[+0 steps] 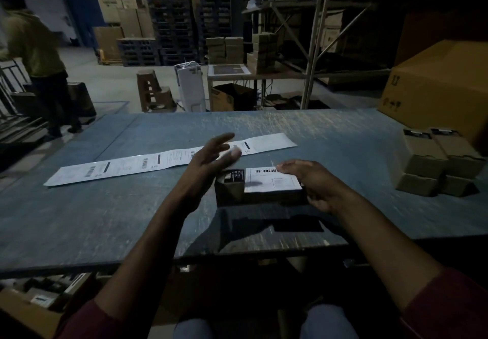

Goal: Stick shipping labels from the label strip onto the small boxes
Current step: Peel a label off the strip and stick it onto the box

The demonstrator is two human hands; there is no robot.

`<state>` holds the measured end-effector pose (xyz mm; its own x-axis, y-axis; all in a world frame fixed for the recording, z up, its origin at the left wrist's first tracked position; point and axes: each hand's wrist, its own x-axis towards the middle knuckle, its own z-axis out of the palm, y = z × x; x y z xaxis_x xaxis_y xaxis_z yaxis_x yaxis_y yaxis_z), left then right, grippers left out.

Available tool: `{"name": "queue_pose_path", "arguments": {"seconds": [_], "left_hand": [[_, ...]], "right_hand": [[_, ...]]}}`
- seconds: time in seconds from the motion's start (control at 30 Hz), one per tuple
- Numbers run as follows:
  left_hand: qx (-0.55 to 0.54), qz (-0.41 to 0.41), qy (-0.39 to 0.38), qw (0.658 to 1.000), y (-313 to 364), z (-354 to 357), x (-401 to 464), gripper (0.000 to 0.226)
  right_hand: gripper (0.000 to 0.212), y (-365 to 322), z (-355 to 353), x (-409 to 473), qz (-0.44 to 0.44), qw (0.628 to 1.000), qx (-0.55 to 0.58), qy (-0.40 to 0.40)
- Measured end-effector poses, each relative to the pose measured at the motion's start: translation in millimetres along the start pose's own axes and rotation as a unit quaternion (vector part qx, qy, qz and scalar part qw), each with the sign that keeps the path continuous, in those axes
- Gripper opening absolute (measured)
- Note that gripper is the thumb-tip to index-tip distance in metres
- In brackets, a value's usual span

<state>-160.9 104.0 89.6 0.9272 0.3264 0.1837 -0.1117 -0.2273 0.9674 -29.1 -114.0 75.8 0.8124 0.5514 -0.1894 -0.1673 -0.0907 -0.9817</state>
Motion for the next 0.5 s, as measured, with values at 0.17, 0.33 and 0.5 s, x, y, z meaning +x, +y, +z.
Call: {"name": "queue_pose_path", "arguments": {"seconds": [0.17,0.33,0.5], "left_hand": [[0.179,0.225,-0.072,0.955,-28,1,-23,0.121],[0.270,0.257,-0.032,0.927,-26,-3,-4,0.083],[0.264,0.221,-0.024,0.938,-25,-8,12,0.071]], "right_hand": [[0.014,-7,-6,-1,0.093,0.994,0.052,-0.001],[0.025,-9,-3,-1,0.121,0.992,0.028,-0.004],[0.068,-2,-6,8,0.107,0.994,-0.002,-0.024]]}}
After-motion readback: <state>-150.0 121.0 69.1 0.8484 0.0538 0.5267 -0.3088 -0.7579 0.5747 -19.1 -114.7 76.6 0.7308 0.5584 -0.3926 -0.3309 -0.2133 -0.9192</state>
